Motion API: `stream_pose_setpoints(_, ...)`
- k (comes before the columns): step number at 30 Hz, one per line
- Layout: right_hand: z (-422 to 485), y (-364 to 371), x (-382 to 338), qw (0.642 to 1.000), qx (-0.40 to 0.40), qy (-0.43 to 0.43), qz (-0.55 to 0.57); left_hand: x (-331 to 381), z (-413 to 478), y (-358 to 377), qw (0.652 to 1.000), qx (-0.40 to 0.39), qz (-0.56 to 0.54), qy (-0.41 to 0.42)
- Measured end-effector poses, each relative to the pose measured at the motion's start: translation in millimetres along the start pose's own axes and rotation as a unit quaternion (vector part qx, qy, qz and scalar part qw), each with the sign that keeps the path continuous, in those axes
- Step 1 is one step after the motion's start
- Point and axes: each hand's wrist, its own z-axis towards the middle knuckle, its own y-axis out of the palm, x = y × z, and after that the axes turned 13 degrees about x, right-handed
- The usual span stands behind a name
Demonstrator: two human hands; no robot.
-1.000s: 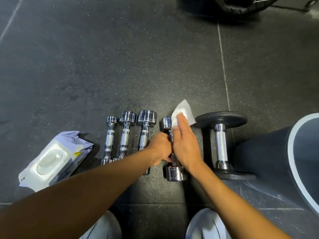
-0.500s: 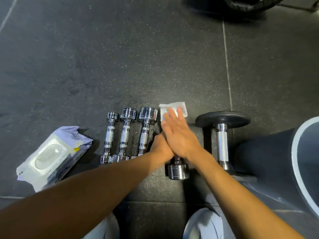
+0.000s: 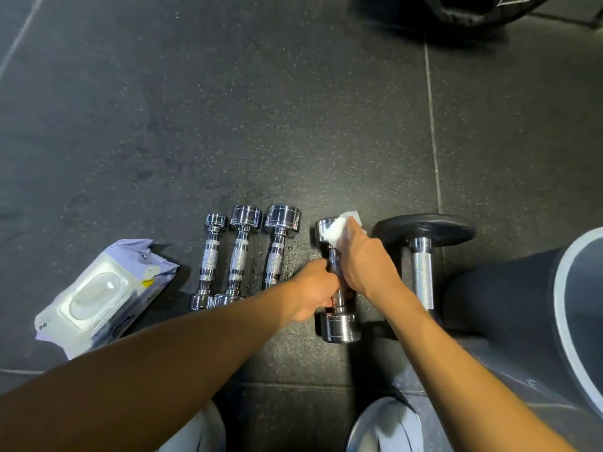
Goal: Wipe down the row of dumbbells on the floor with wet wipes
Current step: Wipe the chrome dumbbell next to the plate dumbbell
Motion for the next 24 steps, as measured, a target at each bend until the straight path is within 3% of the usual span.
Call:
stream_pose_setpoints(4,-10,8,0,0.995,0.095,-0.023,0.000,3,-1,-8,0.999,-0.034,-0.019,-0.006)
stream_pose_setpoints(7,-23,19,-5,0.982,0.158,-0.100,0.011,2,-4,-11,0.998,-0.052,-0.012,0.020)
stream_pose_setpoints(10,-23,24,-1,0.981,0.117,-0.155,0.014,-1,-6,-10,0.999,-0.024,0.009,0.046)
stream_pose_setpoints(13,-6,25,4,0.957,0.073,-0.261,-0.102,-2,-3,-5,0.998,0.031,0.025,0.047)
stream_pose_setpoints(16,22,19,8,0.959,0.067,-0.258,-0.099,-3,-2,1,0.996,0.056,0.057,0.049)
stream_pose_setpoints(18,33,13,8,0.953,0.023,-0.268,-0.136,-4,-1,4,0.991,0.078,0.088,0.064)
stream_pose_setpoints(21,45,15,10,0.943,0.001,-0.289,-0.167,-2,-3,4,0.967,0.141,0.178,0.114)
stream_pose_setpoints(24,36,10,5,0.953,-0.002,-0.286,-0.098,-4,0,4,0.954,0.168,0.212,0.130)
